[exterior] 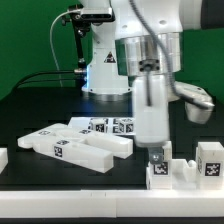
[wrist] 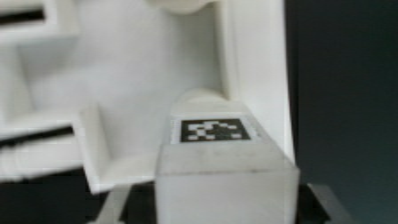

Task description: Assemble chair

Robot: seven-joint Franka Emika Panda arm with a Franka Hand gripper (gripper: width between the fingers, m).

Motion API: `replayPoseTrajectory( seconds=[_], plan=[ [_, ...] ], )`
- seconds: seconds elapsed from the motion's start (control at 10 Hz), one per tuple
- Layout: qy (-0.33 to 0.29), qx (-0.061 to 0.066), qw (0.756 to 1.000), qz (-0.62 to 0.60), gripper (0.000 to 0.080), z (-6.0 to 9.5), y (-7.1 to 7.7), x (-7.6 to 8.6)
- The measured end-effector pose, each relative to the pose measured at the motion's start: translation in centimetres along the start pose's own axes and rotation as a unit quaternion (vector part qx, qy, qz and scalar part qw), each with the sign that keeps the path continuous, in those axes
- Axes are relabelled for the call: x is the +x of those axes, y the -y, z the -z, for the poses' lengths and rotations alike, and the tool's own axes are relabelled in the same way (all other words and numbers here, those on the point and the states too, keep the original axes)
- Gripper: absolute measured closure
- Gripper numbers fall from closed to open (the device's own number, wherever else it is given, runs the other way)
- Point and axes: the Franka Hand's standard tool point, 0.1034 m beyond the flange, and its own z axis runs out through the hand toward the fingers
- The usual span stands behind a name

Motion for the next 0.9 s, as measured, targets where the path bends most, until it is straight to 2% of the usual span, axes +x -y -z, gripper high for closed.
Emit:
replayPoseTrajectory(
  seconds=[0.2,0.3,0.4,0.5,0.6,0.8,0.9],
  plan=[
    [-0.001,-0.001,0.999,0.044,0.0499,-0.1,0.0,0.0],
    [-0.007,-0.005,0.991,0.131,0.0307,0.0,-0.1,-0.3],
    [-0.008,-0.007,0.971,0.240,0.0203,-0.2,-0.4,-0.9],
    [-0.006,-0.009,0.947,0.320,0.0203,-0.3,-0.5,-1.2],
    [-0.006,-0.009,0.941,0.338,0.0160,-0.3,-0.5,-1.1],
    [-0.007,-0.010,0.917,0.398,0.0152,-0.3,-0.5,-1.0],
    [-0.011,-0.011,0.890,0.455,0.0152,-0.2,-0.4,-1.0]
  ],
)
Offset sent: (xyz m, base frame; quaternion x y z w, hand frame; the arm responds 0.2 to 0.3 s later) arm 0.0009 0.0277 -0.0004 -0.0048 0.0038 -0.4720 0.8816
